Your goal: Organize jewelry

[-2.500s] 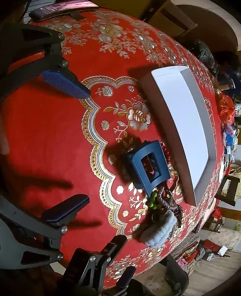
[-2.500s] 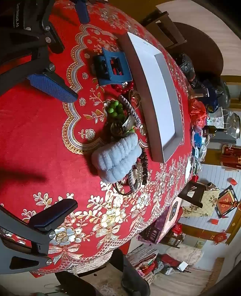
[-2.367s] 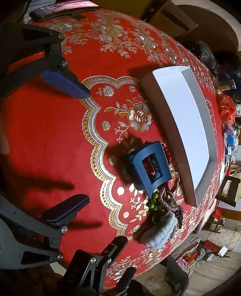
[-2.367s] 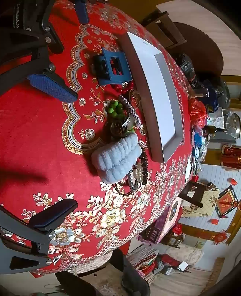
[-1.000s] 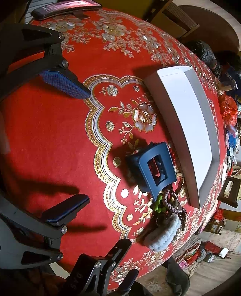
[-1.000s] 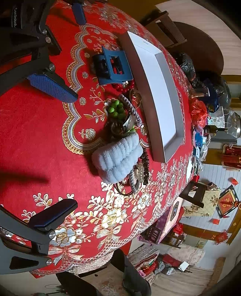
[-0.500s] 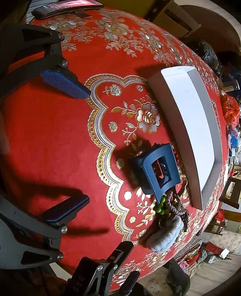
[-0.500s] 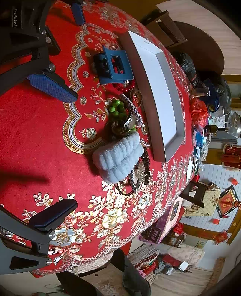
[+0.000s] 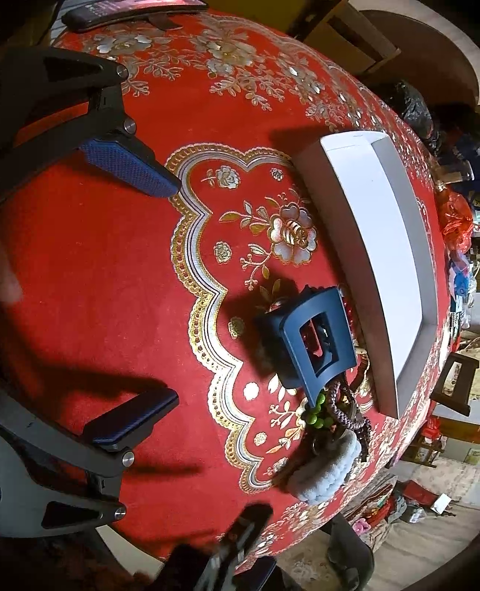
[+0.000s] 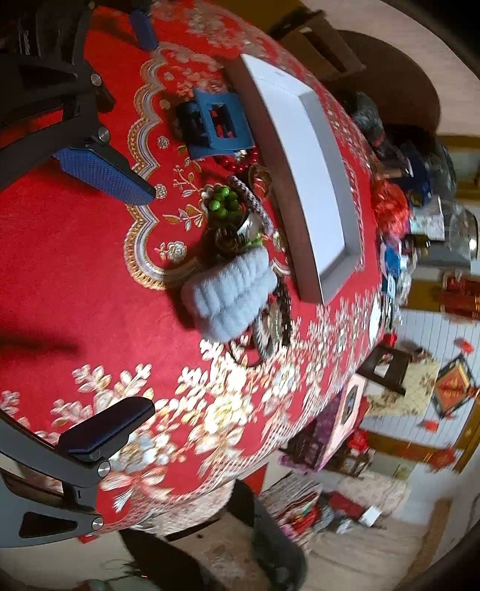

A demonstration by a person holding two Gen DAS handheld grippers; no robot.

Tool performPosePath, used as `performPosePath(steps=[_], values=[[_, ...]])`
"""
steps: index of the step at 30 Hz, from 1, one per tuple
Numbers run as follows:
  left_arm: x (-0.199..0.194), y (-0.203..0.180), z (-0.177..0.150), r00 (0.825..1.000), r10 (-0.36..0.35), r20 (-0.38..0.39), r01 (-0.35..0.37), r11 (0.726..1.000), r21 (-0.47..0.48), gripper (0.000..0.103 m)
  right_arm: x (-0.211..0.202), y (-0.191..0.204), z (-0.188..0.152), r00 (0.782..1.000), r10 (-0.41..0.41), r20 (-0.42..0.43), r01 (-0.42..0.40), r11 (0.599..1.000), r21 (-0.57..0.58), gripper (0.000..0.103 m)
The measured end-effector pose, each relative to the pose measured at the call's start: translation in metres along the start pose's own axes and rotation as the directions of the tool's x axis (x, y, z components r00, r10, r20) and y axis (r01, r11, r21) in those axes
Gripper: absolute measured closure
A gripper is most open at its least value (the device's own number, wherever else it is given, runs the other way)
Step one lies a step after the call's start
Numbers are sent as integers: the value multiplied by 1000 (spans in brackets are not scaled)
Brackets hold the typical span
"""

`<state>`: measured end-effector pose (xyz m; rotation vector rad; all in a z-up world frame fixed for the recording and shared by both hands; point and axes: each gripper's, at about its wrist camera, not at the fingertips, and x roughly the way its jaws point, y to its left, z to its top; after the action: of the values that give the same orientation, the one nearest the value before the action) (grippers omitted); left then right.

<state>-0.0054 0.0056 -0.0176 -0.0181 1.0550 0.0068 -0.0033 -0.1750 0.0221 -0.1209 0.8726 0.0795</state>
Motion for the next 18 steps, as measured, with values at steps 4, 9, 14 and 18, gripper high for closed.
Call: performPosePath(steps=[4,9,14,18], values=[[-1,0,-2,1000,-3,10,3,1000,6,0,-31,-7,9,1000,-22,14,22,999,34,0],[-1,0,-2,1000,-8,5,7,1000,12,0,-68,-5,22,998,-30,48,30,1000,-2,0],[-2,1,-2,1000,-7,5,7,1000,13,0,-69,-13,21,997,-23,74,24,1000,-15,0],[-2,1,-3,1000,-11,7,11,1000,22,0,-42,-20,28,999,22,24,-23,1000,10,0]])
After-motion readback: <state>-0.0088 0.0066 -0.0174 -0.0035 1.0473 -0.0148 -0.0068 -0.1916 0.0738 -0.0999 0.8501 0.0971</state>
